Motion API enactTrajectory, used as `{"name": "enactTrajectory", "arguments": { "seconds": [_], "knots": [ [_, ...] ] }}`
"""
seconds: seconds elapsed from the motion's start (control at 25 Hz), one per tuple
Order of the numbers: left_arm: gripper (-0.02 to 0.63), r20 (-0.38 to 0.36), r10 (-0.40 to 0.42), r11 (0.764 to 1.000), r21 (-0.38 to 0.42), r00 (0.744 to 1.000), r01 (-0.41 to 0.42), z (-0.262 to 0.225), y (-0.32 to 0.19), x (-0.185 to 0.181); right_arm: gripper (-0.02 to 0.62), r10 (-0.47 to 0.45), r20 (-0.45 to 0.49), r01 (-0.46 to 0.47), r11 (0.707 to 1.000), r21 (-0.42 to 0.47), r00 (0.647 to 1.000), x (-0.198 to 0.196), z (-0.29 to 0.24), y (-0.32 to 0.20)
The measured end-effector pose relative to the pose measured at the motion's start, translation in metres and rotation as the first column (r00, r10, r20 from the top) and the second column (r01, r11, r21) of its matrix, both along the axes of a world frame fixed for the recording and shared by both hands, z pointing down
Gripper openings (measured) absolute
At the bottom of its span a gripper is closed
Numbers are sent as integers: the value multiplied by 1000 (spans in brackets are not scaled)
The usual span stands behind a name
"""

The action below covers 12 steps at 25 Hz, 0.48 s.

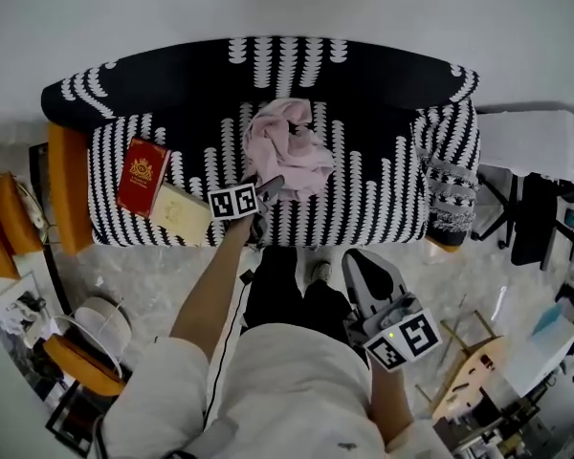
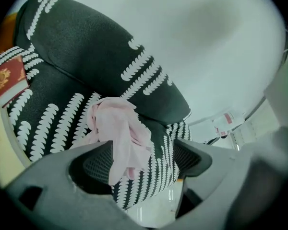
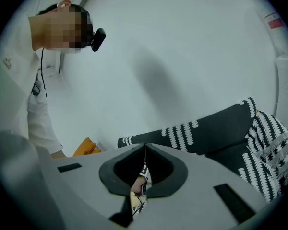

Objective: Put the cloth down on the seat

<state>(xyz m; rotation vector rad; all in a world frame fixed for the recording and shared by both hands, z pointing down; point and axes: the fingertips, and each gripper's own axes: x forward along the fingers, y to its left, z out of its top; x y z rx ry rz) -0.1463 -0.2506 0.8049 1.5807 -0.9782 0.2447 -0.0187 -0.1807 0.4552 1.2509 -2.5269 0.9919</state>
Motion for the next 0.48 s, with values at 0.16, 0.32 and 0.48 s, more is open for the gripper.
{"name": "enactTrajectory", "arguments": {
  "seconds": [0.16,0.32,0.48],
  "knots": [
    [338,-26,21,998,51,999,-19,-33,24,14,11,-3,6,3,999,36,1000,16,-15,20],
    [245,-16,35,994,104,999,-33,-64,55,29,11,-4,19,3,997,78,1000,35,-28,49],
    [166,67,38,980,193,997,-51,-94,93,47,11,6,29,-10,992,127,1000,64,-42,86]
  ]
}}
